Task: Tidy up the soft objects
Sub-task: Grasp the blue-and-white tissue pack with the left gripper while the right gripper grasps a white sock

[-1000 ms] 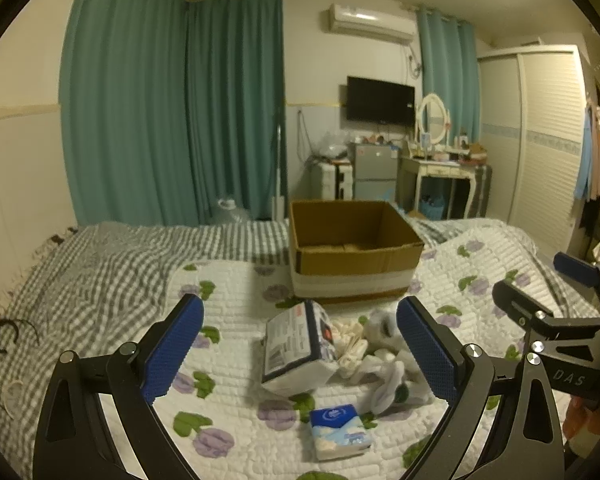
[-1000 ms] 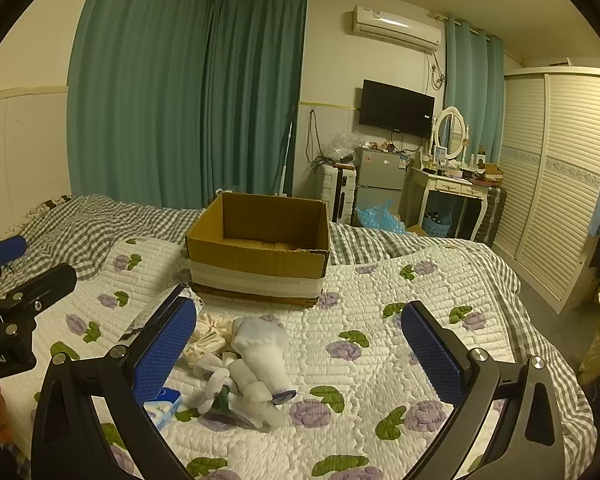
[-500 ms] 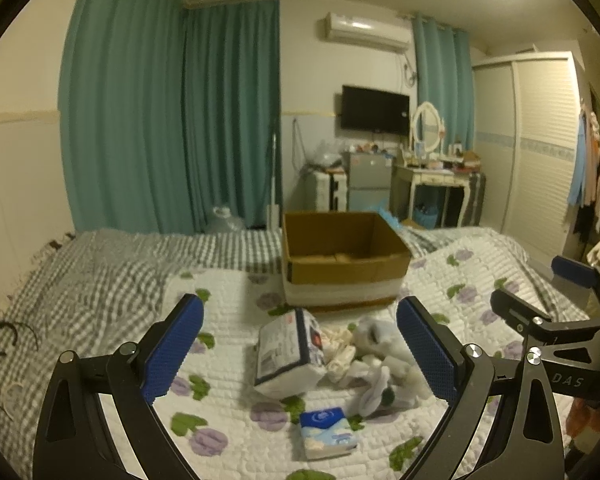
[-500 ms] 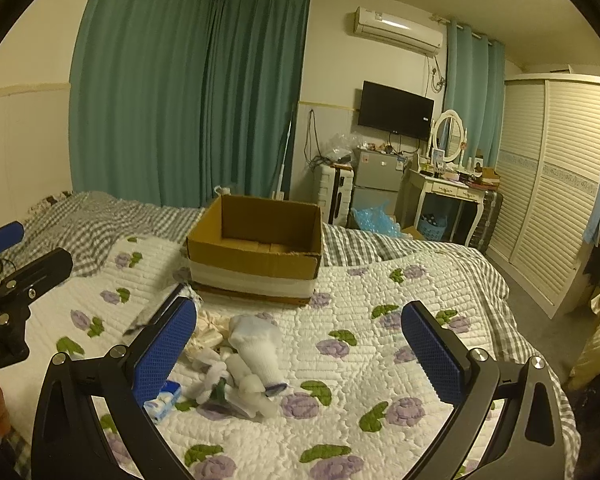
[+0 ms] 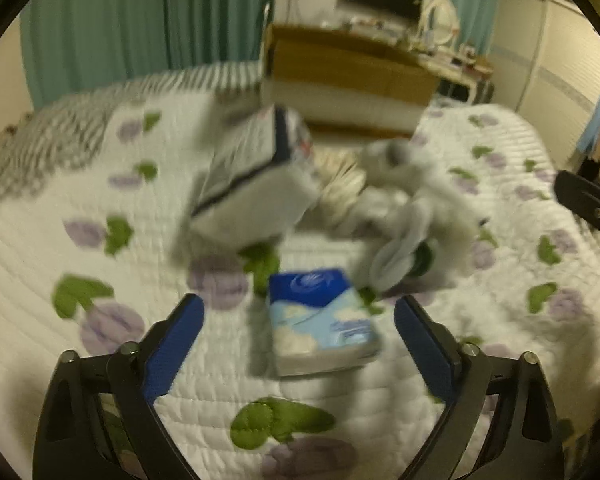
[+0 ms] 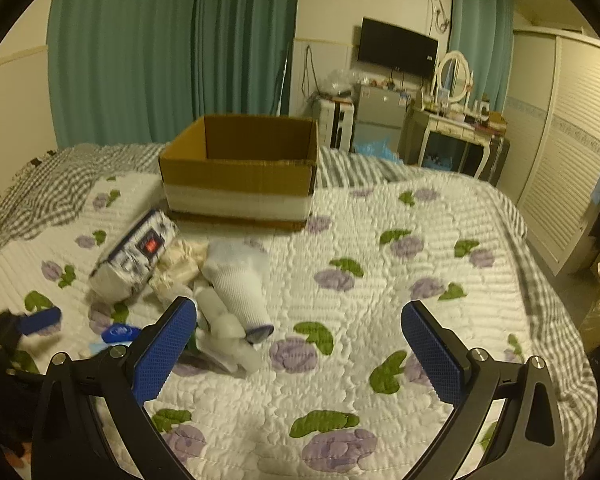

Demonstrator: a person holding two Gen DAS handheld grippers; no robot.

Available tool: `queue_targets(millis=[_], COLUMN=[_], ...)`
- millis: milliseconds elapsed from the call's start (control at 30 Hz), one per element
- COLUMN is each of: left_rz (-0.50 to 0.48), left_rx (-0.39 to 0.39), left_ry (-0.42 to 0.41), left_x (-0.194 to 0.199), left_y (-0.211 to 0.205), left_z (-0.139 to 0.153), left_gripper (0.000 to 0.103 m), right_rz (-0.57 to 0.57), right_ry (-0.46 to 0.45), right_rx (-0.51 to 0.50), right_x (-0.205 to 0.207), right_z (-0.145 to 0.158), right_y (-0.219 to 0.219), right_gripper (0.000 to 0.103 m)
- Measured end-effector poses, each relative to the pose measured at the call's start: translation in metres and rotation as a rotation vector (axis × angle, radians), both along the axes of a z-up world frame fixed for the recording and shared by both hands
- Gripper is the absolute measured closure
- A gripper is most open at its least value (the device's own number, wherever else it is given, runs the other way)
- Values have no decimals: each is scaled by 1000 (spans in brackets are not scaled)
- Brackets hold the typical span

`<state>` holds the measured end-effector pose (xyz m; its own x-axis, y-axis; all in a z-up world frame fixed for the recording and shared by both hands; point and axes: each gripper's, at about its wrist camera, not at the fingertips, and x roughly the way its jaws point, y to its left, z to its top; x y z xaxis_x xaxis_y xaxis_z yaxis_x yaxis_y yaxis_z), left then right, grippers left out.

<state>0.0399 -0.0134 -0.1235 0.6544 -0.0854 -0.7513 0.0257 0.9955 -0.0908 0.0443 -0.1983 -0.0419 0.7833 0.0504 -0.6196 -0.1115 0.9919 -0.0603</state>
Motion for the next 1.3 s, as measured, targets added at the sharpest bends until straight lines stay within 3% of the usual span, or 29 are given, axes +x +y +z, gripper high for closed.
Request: queue_targets(millis=[200,233,267,400,733,867,1000,1300], left_rz=[-22,-37,-50,-76,-18,-9,5,0], left_rx=[-84,-80,-73,-72,-18,11,27,54], left_ry=[62,73,82,91,-69,-117,-140,-169], left_x=[8,9,11,12,5,20,46,101], left_y=[4,1,-1,-4,20,25,35,40], left_z=[-15,-17,-20,-22,38,59,70,76], left_gripper=[23,28,44,51,52,52,52,52], right_rz=[5,5,4,3,81,118,147,152], right_ry=[51,54,57,66,63,130,169,336], right_rx=[-21,-23,-24,-27,-22,1,-57,75], right_x=[12,13,13,16,45,80,106,158], right_z=[-16,-17,-17,-18,3,-7,-24,-67], right_y=[7,7,8,10,24,36,54,55], right_gripper=[0,0,0,0,0,0,1,23])
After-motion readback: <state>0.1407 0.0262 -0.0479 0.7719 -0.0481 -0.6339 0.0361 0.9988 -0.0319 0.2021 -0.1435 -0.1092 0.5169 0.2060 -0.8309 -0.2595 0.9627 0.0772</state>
